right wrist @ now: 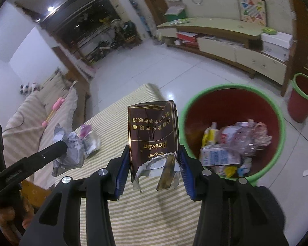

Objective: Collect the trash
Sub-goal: 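Carry the foil wrapper and cigarette pack over the bucket, then open both grippers to drop the foil and pack into the bucket, then grasp the pink snack wrapper with the left gripper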

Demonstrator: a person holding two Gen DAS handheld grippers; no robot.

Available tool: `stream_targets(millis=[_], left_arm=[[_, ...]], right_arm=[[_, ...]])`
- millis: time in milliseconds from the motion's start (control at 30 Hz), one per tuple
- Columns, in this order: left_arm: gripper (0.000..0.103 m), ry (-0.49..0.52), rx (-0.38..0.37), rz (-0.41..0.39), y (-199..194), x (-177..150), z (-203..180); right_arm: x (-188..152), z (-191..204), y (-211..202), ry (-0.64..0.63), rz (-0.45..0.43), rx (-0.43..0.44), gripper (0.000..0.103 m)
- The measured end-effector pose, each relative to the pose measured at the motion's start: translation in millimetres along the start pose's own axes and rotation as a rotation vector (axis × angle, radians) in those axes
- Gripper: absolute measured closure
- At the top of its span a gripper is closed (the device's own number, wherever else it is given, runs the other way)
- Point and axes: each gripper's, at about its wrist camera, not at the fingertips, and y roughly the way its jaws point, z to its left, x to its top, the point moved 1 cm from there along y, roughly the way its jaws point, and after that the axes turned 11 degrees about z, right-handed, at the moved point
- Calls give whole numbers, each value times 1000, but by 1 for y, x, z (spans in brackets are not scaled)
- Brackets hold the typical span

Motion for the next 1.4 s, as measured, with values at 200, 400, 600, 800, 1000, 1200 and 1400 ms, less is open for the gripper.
stream_targets(millis=[200, 400, 600, 800, 1000, 1200, 1400], left_arm=[[65, 70, -65, 66, 41, 13, -39], [65, 124, -116, 101, 75, 33, -76], [65, 149, -154, 130, 101, 48, -104], [65, 177, -167, 142, 118, 62, -122], [45, 198, -183, 121, 122, 73, -130], [32, 179, -185, 110, 120, 75, -122], [19, 166, -90, 74, 103, 61, -68]], right_arm=[[9, -44, -13, 66, -38, -61, 59], [20, -86, -21, 125, -67, -104, 59], [26, -111, -21, 153, -70, -125, 59], [26, -124, -10, 170, -56, -131, 59], [30, -132, 2, 192, -42, -151, 55], [34, -133, 6, 219, -43, -150, 39], [31, -116, 2, 183, -42, -159, 31]])
